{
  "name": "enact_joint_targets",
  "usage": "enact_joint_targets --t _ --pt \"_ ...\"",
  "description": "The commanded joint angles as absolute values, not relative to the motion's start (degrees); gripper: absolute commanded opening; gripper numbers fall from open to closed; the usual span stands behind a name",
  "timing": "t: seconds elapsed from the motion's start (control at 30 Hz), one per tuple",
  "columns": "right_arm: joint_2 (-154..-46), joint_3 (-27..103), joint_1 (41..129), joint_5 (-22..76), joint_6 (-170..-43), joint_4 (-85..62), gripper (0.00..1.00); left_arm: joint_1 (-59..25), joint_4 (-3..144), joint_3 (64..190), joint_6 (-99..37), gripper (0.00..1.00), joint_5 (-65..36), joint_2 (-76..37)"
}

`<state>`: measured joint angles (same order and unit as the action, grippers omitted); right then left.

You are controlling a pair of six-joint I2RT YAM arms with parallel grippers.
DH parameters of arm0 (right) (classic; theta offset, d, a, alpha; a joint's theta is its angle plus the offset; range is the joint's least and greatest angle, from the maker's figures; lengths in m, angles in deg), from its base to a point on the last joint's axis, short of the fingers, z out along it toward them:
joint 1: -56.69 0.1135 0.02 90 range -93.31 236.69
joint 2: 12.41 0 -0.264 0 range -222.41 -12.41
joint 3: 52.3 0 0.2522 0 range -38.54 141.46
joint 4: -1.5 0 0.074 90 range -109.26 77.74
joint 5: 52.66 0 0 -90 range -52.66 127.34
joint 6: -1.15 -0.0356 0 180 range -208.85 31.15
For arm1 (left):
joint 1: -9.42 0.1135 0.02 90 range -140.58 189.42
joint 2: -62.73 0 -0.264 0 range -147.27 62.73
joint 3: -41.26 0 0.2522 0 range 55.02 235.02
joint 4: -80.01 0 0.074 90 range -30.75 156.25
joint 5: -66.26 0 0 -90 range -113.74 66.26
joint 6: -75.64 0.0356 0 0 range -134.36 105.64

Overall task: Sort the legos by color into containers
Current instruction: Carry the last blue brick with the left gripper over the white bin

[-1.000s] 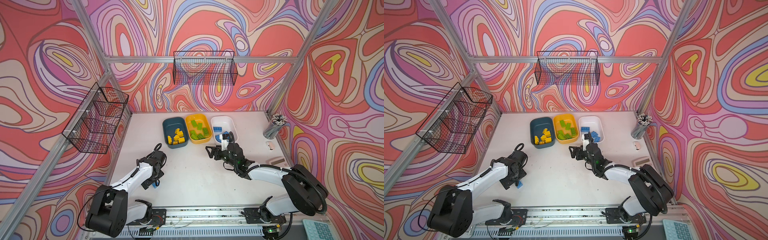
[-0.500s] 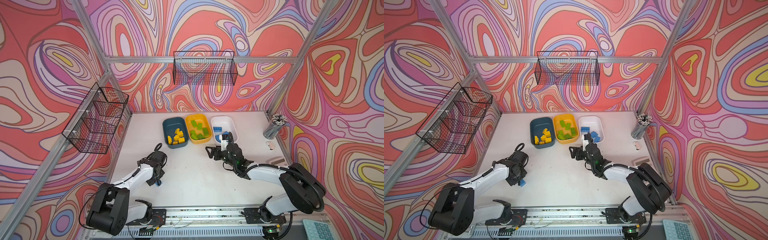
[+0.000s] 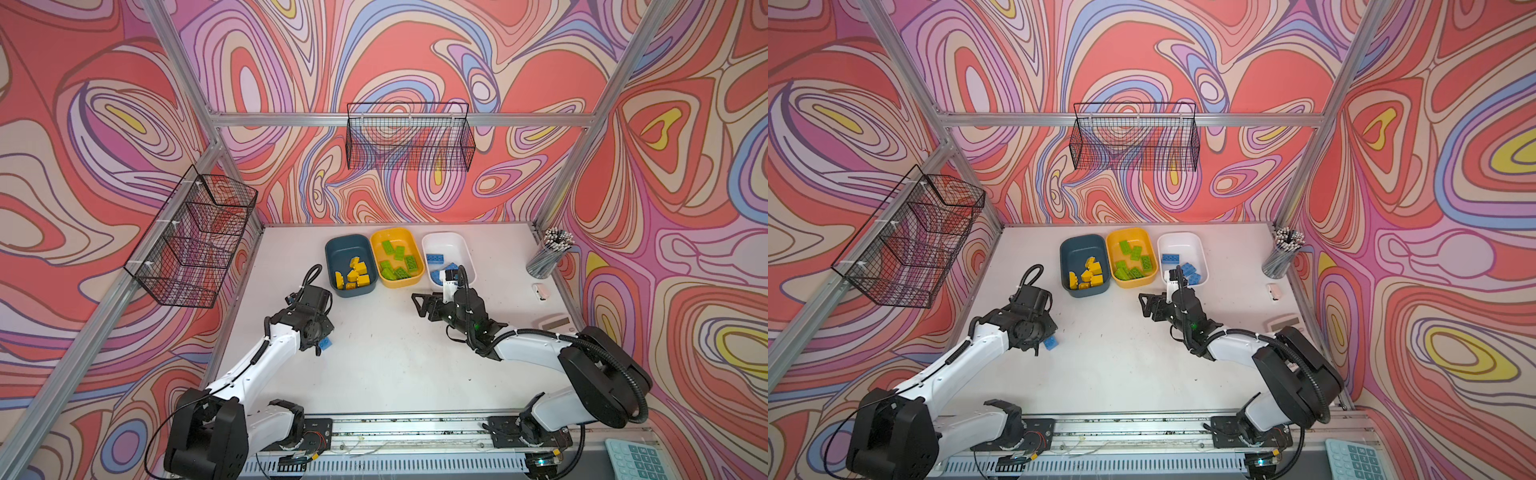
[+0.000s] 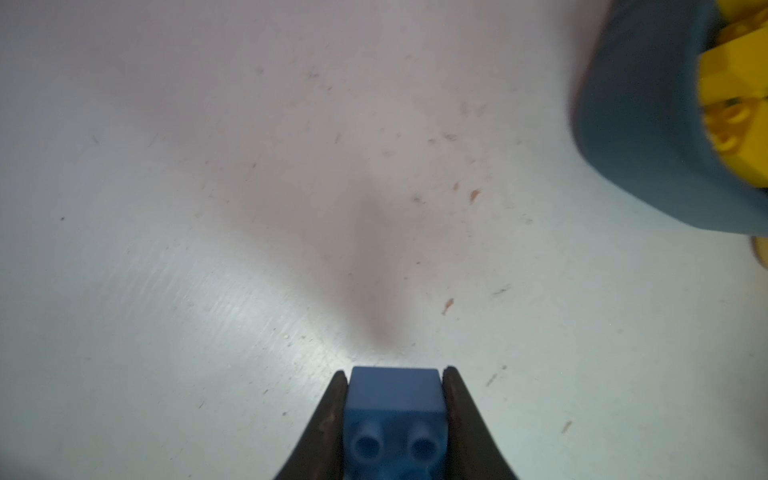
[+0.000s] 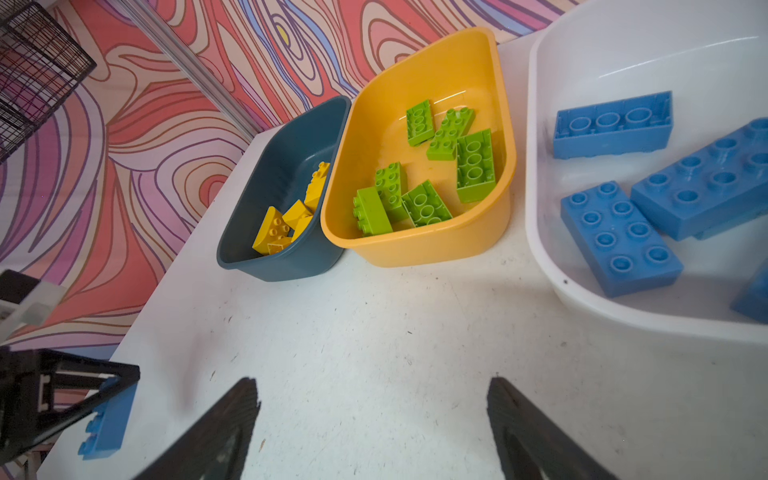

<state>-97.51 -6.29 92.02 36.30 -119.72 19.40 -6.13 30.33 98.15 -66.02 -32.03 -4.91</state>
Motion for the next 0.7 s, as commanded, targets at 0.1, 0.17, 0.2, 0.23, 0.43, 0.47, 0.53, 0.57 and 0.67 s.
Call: enact_joint_targets --t 0.1,0.17,0.2,0.23,0.43,0.47,0.53,0.57,0.67 --pt "-92.3 -10.5 92.2 40.7 -121.4 23.7 0.91 -10.4 34.0 110.7 -59.0 0.21 -30.5 -10.3" --pt "-90.2 -12.6 92.2 43.0 -122.4 25.5 0.91 -12.7 35.8 114.7 -57.8 0.22 -30.8 -13.8" --pt "-88.8 -14.0 92.2 44.7 -123.2 26.5 0.91 -13.8 37.0 116.8 -57.6 0.22 -30.6 -15.8" --pt "-87.6 -15.4 92.2 46.5 -124.0 27.7 0.91 -14.5 38.2 118.5 -57.5 0.22 -30.0 -17.5" --pt "-79.1 -22.4 92.2 54.3 -125.5 32.8 0.91 -19.6 45.7 131.3 -55.8 0.22 -25.6 -30.3" --pt "-78.1 -22.9 92.1 55.1 -125.5 32.8 0.92 -20.5 46.6 134.1 -55.4 0.22 -25.1 -32.6" --pt "-76.5 -23.7 92.2 56.5 -125.4 33.0 0.93 -21.9 47.9 139.0 -54.8 0.22 -24.1 -37.2" --pt "-75.9 -24.0 92.2 57.2 -125.4 33.4 0.94 -22.5 48.4 141.8 -54.9 0.22 -23.6 -39.7" --pt "-75.4 -24.8 92.2 57.6 -125.5 34.4 0.94 -23.7 50.6 149.3 -55.7 0.22 -20.1 -47.1"
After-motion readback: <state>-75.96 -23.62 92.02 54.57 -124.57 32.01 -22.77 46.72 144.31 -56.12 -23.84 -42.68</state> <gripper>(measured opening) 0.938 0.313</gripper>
